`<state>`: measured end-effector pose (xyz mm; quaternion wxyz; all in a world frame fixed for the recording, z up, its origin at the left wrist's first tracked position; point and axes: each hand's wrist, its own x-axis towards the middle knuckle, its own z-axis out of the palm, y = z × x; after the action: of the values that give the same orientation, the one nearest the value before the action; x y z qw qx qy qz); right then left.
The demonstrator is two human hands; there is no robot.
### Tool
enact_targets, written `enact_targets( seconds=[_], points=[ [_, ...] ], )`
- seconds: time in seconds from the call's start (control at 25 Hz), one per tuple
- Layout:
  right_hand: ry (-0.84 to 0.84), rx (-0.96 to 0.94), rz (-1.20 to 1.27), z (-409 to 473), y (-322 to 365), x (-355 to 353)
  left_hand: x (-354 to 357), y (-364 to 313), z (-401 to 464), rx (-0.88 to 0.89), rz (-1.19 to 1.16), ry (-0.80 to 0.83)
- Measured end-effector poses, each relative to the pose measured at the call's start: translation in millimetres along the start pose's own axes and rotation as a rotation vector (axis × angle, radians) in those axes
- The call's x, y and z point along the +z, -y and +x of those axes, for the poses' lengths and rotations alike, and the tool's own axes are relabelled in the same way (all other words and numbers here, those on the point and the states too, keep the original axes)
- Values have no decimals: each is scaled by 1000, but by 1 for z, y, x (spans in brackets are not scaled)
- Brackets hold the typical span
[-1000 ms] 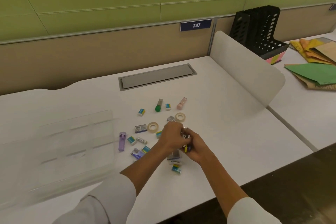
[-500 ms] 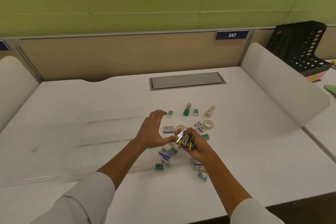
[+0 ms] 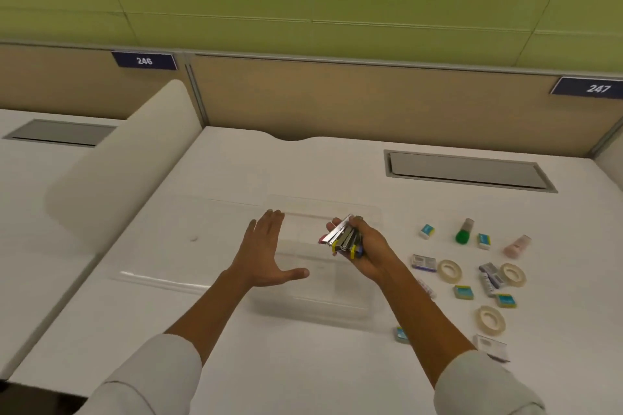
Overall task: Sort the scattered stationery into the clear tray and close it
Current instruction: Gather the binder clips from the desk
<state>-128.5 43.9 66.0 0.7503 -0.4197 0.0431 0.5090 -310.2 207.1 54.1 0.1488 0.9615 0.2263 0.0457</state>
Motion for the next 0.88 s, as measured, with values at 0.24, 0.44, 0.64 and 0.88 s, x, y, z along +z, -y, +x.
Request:
enact_targets(
  seconds=[0.24,0.44,0.64,0.88],
  points=[
    [-54,30,-137,65,-39,74,14,29,-14,-70,2,46],
    [-199,-23,-456,105,-61,113,25,38,-18,-117,-23,84],
    [-374,-27,-806,130,-74,125,29,40,-18,-124,-43,85],
    [-403,58,-913,127,-66,140,31,41,-17,-122,-51,79]
  ],
)
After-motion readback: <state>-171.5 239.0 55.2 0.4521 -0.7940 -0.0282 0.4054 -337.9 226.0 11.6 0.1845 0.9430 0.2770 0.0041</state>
